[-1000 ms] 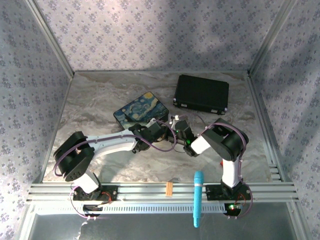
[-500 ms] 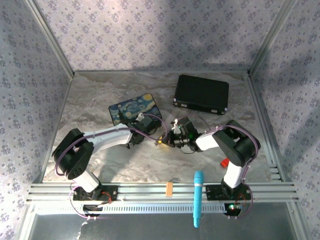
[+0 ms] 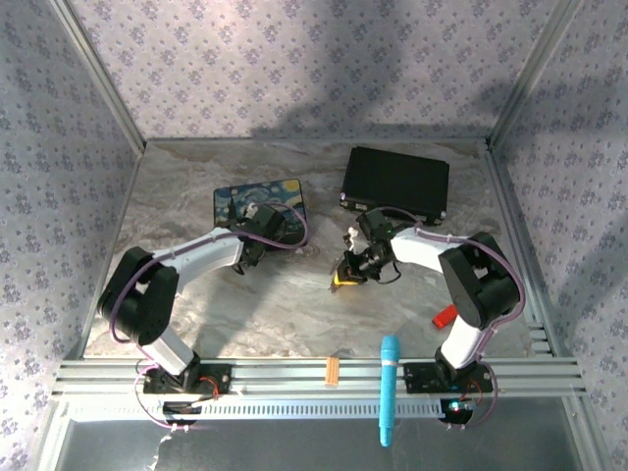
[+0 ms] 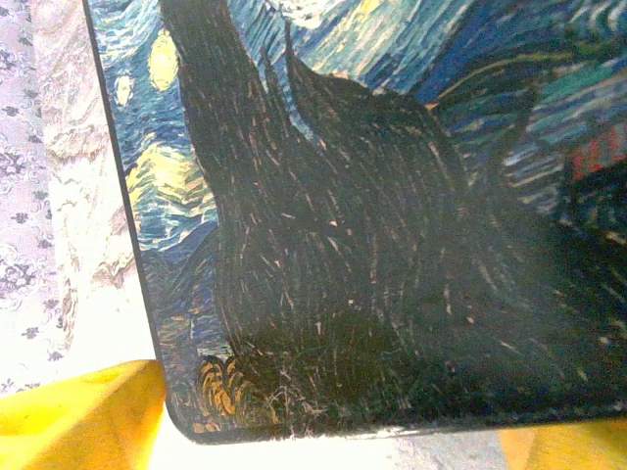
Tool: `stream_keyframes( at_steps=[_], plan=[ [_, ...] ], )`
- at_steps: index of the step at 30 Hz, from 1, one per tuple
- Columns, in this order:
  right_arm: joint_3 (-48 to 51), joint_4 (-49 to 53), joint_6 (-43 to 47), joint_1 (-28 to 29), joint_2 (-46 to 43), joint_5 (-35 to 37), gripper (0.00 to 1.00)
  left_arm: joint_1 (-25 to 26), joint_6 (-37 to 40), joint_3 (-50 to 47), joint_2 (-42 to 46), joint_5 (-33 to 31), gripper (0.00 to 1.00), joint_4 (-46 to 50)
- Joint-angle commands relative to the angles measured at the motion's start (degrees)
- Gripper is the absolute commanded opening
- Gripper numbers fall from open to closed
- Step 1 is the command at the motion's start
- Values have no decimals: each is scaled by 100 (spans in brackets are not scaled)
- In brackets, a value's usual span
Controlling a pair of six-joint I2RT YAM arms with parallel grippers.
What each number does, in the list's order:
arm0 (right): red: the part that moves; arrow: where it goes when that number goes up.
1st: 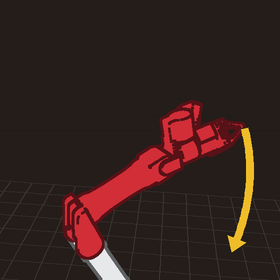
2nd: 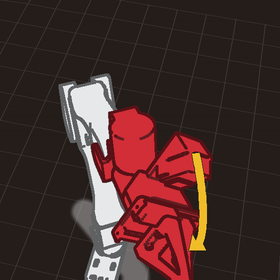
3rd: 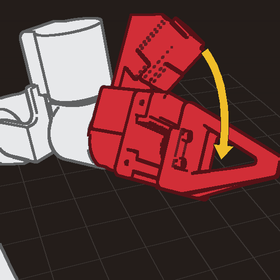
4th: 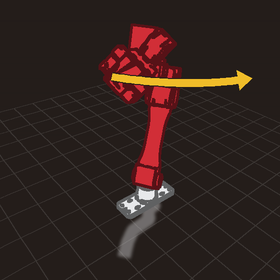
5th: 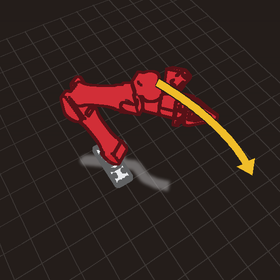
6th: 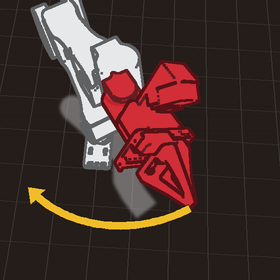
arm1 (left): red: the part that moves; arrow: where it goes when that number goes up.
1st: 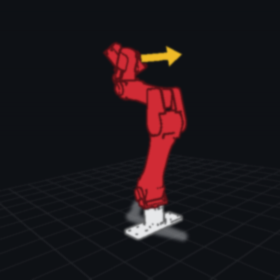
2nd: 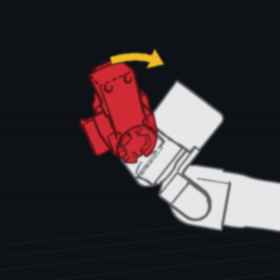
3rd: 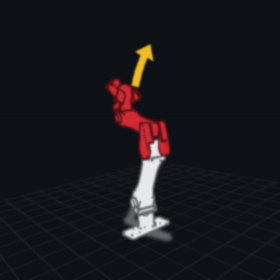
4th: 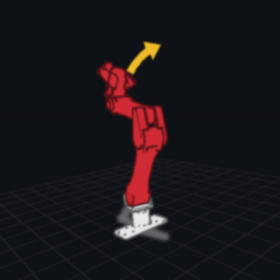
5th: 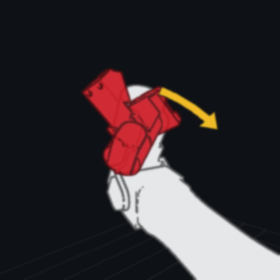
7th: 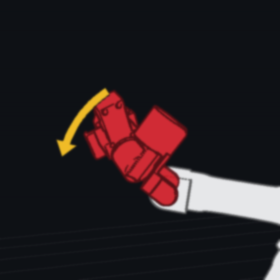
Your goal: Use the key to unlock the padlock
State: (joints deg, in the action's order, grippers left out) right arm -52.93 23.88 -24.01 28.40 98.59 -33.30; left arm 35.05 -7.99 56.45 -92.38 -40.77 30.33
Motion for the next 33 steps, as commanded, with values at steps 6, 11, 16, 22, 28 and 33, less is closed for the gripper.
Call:
stream_keyframes(
  at_steps=[6,11,16,22,28,33],
  plan=[
    [-467,1851,719,-249,193,971,25,-218,-20,121,-46,60,92,-437],
    [-687,1970,732,-124,286,1225,39,-227,-212,9,445,35,100,-188],
    [-740,1970,655,-77,4,1570,43,-227,-337,-267,1328,486,100,-198],
    [-971,2293,669,138,-441,2394,48,-271,-879,-338,2090,614,100,121],
    [-833,1930,637,359,-1332,3560,99,-389,-1535,-1189,3200,423,100,-762],
    [-408,1115,883,324,-2363,4897,99,-836,-1352,-2224,3920,324,100,-2073]
  ],
)
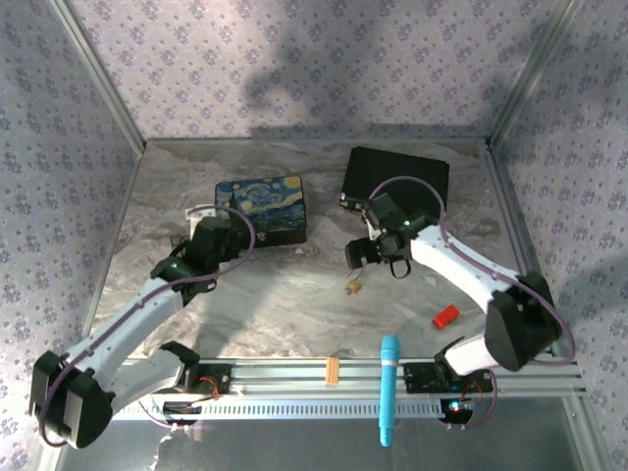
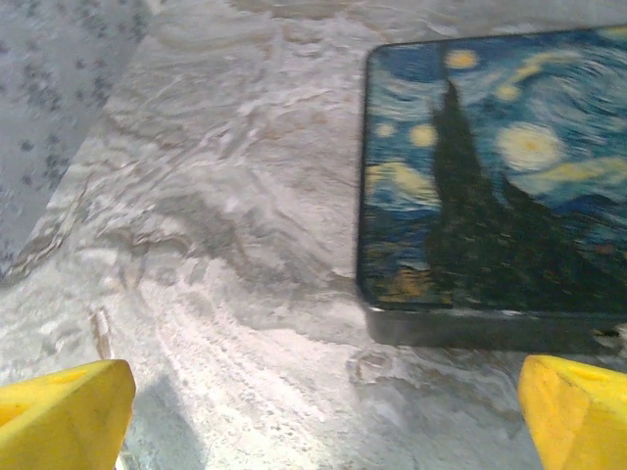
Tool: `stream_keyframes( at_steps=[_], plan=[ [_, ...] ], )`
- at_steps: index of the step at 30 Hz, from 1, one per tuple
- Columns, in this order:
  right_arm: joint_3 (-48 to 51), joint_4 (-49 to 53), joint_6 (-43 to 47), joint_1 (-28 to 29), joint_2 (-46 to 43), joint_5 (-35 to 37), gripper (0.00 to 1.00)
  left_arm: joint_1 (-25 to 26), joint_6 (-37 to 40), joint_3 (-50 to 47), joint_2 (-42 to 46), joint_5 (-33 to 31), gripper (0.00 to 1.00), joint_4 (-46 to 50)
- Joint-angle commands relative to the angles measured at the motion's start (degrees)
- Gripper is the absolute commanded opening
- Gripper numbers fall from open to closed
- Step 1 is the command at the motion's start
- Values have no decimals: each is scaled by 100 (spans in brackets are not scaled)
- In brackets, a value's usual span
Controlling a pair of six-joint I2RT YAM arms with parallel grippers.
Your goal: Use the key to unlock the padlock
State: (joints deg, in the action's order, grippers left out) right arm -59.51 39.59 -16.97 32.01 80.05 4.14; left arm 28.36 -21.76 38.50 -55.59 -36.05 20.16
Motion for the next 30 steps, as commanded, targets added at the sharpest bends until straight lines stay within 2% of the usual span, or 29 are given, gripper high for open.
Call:
stream_keyframes(
  at_steps=[1,4,5,7,9,11,14,15,17,19,20,22,24,27,28,30],
  plan=[
    [409,-765,358,-75,-712,1251,99,-202,307,-710,326,-211,100,-1500],
    [972,-1625,708,-338,-1277,1699,99,-308,982,-1474,461,-696,100,-2767],
    [1176,-1954,945,-471,-1459,1780,99,-398,1305,-1583,431,-708,100,-2999],
    [1681,-2608,1219,-785,-1770,1872,99,-628,1467,-1545,288,-794,100,-3083],
    [2281,-3448,1439,-1371,-1990,1696,99,-949,1606,-1614,-94,-826,100,-3512],
    [2596,-3951,1428,-1971,-1989,1536,99,-1295,1611,-1568,-488,-478,100,-3615],
    [3092,-4934,1385,-2663,-1878,1378,98,-1613,1809,-1722,-1187,-215,100,-4471],
    [3348,-5616,1417,-2770,-1827,1378,99,-1841,1773,-1815,-1395,183,100,-4858],
    [3780,-6667,1574,-2925,-1616,1272,98,-1995,1870,-1700,-1575,521,100,-5011],
    [3965,-7260,1643,-3044,-1312,1112,98,-2201,1741,-1924,-1696,1015,100,-5845],
    [3997,-7391,1661,-3125,-1153,1001,98,-2415,1526,-1930,-1810,1427,100,-5968],
    [3990,-7679,1574,-3333,-797,762,98,-2545,1576,-1762,-1995,1663,100,-5899],
    [4065,-8162,1340,-3559,-441,525,98,-2588,1788,-1792,-2258,1748,100,-6397],
    [3955,-8407,1294,-3693,86,243,97,-2858,1657,-1841,-3029,2266,100,-7181],
    [3862,-8169,1399,-3641,71,160,98,-2878,1692,-1814,-3223,2351,100,-7324],
    [3777,-8221,1516,-3560,256,131,98,-2819,1770,-1627,-3193,2377,100,-6885]
  ],
)
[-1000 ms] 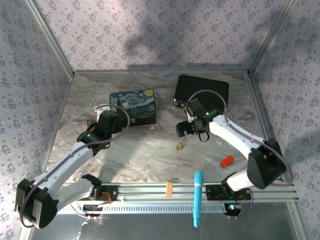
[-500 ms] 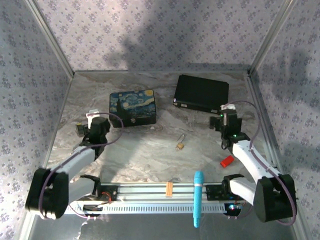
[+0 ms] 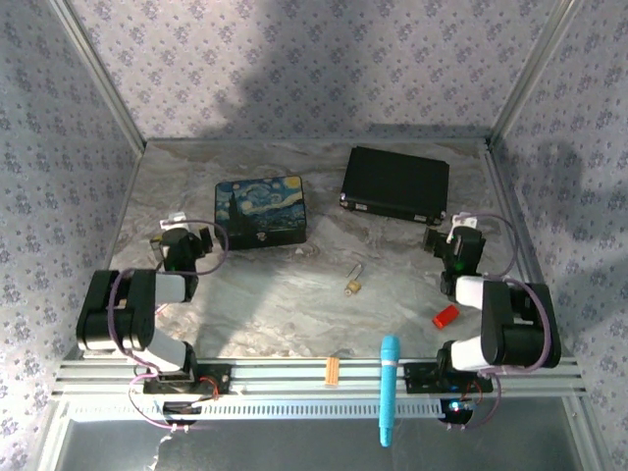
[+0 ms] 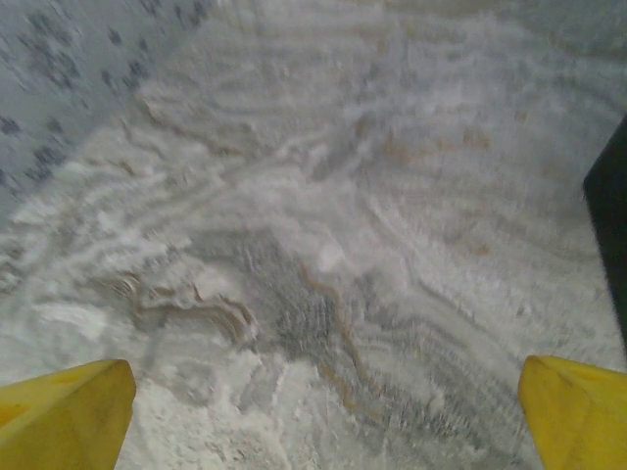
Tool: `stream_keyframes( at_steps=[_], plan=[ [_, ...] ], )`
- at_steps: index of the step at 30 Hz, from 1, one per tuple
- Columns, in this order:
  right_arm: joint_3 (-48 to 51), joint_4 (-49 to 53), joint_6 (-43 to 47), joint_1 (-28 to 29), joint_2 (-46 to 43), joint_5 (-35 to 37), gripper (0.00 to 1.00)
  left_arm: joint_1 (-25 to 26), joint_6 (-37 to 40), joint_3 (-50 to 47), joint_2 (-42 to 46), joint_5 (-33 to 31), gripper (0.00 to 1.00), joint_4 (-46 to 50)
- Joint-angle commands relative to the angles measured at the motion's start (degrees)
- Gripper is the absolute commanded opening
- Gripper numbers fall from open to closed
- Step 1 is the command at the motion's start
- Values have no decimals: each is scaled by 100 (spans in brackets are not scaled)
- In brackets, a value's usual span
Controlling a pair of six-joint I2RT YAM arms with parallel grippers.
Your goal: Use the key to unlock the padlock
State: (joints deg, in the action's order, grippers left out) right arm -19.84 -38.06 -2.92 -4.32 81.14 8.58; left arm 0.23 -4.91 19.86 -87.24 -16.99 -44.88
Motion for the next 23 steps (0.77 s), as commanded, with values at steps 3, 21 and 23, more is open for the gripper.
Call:
stream_keyframes(
  at_steps=[3,21,23],
  plan=[
    [-146,-1167,385,279,711,-349,99,7,113,281,-39,461,100,-327],
    [-296,-644,427,264,593,-531,99,21,130,264,-64,449,100,-389],
    [-293,-650,435,266,591,-528,99,28,130,263,-55,438,100,-390]
  ],
)
